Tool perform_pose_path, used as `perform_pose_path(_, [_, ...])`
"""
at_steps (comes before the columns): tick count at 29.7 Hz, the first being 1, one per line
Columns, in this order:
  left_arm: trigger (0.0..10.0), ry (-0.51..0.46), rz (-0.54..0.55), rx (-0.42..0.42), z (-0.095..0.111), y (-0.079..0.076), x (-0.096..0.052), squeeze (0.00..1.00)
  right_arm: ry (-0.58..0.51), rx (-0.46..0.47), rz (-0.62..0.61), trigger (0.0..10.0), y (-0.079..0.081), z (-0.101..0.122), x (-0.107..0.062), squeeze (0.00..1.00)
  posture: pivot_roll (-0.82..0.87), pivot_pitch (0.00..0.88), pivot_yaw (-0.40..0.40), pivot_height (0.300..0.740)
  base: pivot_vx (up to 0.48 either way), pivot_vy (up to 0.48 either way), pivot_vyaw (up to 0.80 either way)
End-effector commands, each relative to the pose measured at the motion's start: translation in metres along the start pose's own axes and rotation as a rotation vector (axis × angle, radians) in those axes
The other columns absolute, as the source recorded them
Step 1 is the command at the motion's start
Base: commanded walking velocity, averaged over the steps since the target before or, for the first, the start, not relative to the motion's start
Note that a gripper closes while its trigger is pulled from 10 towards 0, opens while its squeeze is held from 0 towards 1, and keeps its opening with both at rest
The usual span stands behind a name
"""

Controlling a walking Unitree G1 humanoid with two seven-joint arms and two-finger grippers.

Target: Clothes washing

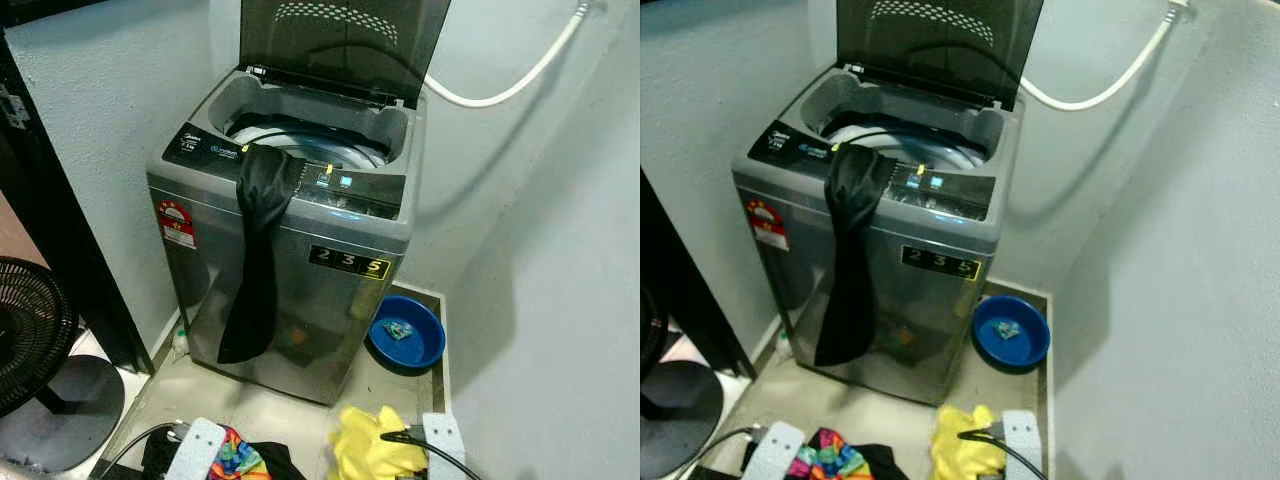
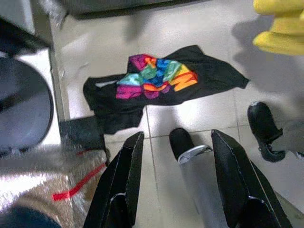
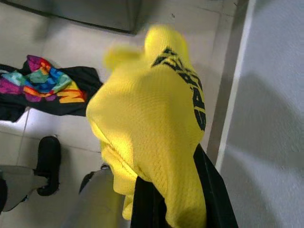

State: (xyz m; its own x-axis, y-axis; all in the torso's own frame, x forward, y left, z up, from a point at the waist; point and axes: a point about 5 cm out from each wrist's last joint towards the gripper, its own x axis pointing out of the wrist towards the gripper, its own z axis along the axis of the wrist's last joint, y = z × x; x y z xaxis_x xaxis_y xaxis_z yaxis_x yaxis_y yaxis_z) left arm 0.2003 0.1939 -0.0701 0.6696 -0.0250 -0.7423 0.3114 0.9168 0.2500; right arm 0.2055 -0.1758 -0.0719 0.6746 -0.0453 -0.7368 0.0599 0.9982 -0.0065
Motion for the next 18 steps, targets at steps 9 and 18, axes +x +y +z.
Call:
perform_pose_path(9, [10.0,-0.026,-0.006,0.050,-0.002,-0.005,-0.001,0.00,0.004,0.003,-0.015,10.0,-0.002,-0.006,-0.002,0.00,0.14,0.000,-0.034,0.740,0.000,0.000,0.00])
perform_pose_path(18, [10.0,0.018,0.030,-0.081,-0.008,0.005,-0.002,0.00,0.025,-0.018,-0.013,10.0,-0.003,-0.012,-0.003,0.00,0.15,0.000,-0.055,0.740,0.000,0.000,0.00])
